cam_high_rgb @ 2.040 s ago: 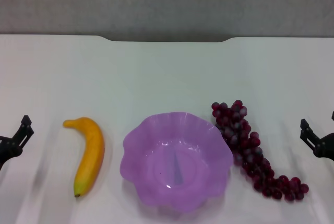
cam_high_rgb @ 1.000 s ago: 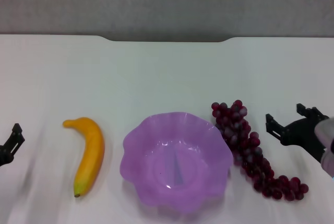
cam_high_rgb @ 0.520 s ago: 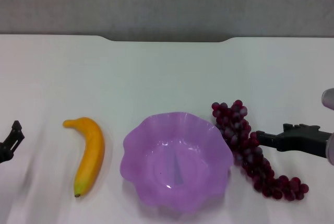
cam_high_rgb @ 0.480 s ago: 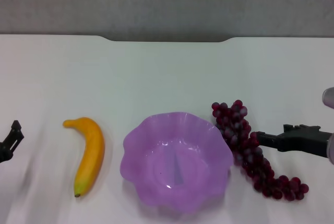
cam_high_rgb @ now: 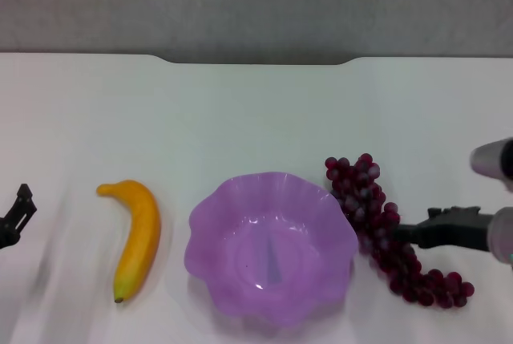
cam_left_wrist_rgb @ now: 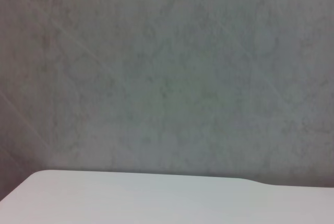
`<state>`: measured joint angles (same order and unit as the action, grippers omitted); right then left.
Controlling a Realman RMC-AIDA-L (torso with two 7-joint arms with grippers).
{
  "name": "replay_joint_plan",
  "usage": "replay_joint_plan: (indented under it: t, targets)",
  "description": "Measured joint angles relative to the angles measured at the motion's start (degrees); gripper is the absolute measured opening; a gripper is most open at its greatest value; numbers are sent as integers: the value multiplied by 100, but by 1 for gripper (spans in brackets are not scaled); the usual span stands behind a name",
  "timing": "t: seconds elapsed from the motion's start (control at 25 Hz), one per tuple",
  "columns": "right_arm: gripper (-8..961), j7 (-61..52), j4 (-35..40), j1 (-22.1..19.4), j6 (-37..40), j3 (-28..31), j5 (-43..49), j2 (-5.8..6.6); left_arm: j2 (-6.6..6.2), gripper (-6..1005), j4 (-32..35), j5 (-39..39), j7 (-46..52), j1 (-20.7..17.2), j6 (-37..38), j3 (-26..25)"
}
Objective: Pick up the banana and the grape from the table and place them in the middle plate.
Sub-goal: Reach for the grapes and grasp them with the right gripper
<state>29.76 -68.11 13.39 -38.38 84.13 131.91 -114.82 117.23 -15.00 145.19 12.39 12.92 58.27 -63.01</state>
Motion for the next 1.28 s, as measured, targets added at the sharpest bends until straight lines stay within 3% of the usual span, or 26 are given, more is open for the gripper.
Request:
replay_joint_plan:
  t: [0.32,0.88,1.28]
  targets:
    - [736,2,562,419,165,-404,22,-11,1,891,-42,0,-1,20,-1,32]
    - [719,32,1196,694,705,-819,-12,-16,4,892,-47,17,1,63,0,53]
    - [706,5,1225,705,991,-1195,11,-22,10,892,-56,17,0,40,9,21]
